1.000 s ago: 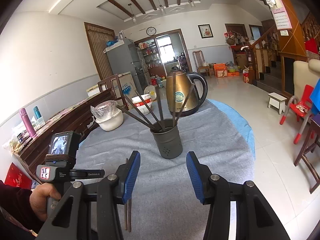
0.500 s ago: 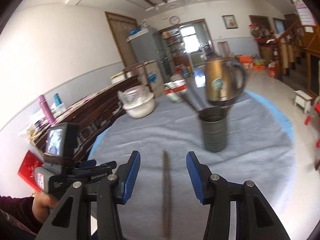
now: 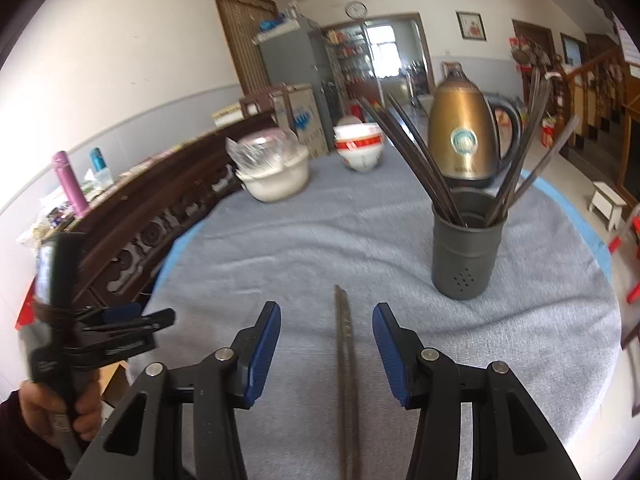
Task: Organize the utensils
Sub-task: 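Close the right tool on a chopstick pair beside the cup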
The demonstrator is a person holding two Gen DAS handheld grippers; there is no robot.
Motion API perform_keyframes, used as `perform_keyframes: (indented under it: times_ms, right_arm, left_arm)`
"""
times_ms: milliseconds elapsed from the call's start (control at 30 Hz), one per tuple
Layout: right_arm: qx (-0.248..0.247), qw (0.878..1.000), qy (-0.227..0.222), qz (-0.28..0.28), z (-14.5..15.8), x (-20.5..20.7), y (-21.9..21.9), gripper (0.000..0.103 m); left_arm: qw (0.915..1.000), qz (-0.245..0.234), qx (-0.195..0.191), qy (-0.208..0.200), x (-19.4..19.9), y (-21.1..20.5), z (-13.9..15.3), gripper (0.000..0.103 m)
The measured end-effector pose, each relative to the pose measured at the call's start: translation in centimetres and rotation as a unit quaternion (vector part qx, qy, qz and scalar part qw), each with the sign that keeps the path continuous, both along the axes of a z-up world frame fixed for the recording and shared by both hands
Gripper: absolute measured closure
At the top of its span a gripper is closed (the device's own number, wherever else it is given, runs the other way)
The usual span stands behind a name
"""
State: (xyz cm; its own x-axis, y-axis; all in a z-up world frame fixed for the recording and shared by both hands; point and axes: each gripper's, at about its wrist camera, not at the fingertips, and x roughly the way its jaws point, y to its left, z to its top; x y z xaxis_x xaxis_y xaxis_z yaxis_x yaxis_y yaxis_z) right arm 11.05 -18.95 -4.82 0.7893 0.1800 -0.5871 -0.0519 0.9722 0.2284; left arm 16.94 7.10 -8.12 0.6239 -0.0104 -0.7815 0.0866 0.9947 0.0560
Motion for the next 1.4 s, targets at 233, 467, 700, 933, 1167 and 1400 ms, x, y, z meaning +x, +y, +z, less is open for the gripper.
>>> perform_keyframes:
  times_ms: [233, 467, 700, 933, 1167, 1400]
  right_arm:
    - [0.014, 0.998, 0.061, 0.007, -2.8, 4.3, -0.5, 0.064]
    - [0.026, 0.992, 0.121, 0.017, -5.9, 7.5, -0.6, 0.075]
    - [0.038, 0.985, 0.167, 0.020, -8.5, 9.0, -1.3, 0.080]
    - [0.034, 0.982, 0.184, 0.034, -9.4, 9.7, -1.0, 0.080]
    - [0.036, 0.981, 0.187, 0.044, -9.4, 9.7, -0.9, 0.080]
    - [0.048, 0.980, 0.188, 0.052, -9.4, 9.9, -0.9, 0.081]
  left_arm:
    - [0.9992, -0.035, -0.002, 0.017, 0.6, -1.1, 0.0, 0.037]
    - [0.9975, -0.058, -0.006, 0.040, 1.2, -2.4, -0.3, 0.037]
    - [0.9960, -0.074, 0.000, 0.050, 1.6, -3.8, -0.7, 0.037]
    - [0.9937, -0.090, 0.031, 0.059, 1.6, -5.5, -1.7, 0.037]
    - [0.9933, -0.088, 0.043, 0.061, 1.8, -6.0, -2.2, 0.037]
    - [0.9913, -0.100, 0.054, 0.068, 1.9, -6.9, -2.8, 0.037]
